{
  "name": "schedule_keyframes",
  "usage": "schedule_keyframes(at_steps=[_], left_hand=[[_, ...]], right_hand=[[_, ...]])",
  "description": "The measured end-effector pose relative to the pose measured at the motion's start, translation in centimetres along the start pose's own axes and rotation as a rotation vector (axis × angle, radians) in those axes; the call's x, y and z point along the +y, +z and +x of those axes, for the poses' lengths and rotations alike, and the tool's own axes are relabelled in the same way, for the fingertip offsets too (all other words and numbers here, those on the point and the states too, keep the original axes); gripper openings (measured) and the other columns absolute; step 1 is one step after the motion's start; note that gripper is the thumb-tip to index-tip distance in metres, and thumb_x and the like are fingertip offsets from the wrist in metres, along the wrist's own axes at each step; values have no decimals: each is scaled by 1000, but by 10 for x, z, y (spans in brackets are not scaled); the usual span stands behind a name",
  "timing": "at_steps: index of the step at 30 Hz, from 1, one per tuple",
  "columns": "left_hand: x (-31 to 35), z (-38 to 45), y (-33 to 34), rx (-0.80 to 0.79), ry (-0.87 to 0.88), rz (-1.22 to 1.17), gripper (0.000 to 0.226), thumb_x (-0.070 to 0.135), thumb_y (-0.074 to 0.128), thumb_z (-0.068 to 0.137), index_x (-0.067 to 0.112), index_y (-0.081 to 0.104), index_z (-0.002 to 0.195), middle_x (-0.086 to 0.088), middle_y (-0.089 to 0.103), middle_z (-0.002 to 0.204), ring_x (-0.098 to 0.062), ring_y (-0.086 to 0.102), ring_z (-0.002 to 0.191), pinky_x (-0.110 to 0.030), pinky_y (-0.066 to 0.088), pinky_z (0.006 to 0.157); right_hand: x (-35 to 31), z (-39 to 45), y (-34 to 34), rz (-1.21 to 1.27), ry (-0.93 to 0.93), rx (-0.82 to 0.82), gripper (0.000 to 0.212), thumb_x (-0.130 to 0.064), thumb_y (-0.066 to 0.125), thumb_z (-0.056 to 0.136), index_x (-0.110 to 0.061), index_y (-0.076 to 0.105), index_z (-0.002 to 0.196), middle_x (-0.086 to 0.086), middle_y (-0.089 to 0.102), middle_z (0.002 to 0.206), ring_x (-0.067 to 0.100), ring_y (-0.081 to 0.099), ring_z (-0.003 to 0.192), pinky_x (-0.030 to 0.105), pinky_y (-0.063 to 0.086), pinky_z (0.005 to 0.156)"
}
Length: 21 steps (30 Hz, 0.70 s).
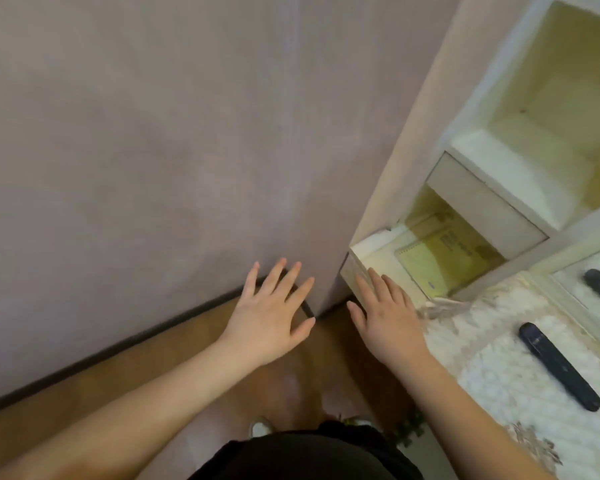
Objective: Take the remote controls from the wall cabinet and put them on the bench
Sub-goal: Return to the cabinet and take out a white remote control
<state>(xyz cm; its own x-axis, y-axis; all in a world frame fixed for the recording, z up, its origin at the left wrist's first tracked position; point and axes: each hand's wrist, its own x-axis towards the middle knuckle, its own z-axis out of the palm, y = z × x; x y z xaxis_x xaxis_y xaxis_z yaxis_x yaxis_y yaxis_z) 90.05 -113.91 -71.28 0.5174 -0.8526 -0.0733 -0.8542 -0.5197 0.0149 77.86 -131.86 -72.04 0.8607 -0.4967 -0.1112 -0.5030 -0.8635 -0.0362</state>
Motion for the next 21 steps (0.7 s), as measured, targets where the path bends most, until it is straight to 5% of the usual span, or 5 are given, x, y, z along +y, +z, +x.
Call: schedule_keyframes(at_steps=[9, 21], left_hand=[[-88, -72, -14, 24, -382, -17, 69, 64, 29, 89, 30, 34, 149, -2, 40, 152, -29, 29, 144, -67, 16, 112], [-139, -150, -48, 80, -917, -14, 69, 61, 24, 87, 27, 44, 143, -6, 46, 148, -30, 37, 139, -64, 26, 109]], right_hand=[[-117, 38, -24, -30, -336, 1, 57, -50, 25, 99, -22, 32, 148, 6, 35, 153, 28, 34, 140, 41, 26, 114], [-249, 75, -54, -43, -826, -37, 61, -48, 27, 92, -13, 56, 132, 13, 59, 133, 33, 56, 120, 45, 45, 98]])
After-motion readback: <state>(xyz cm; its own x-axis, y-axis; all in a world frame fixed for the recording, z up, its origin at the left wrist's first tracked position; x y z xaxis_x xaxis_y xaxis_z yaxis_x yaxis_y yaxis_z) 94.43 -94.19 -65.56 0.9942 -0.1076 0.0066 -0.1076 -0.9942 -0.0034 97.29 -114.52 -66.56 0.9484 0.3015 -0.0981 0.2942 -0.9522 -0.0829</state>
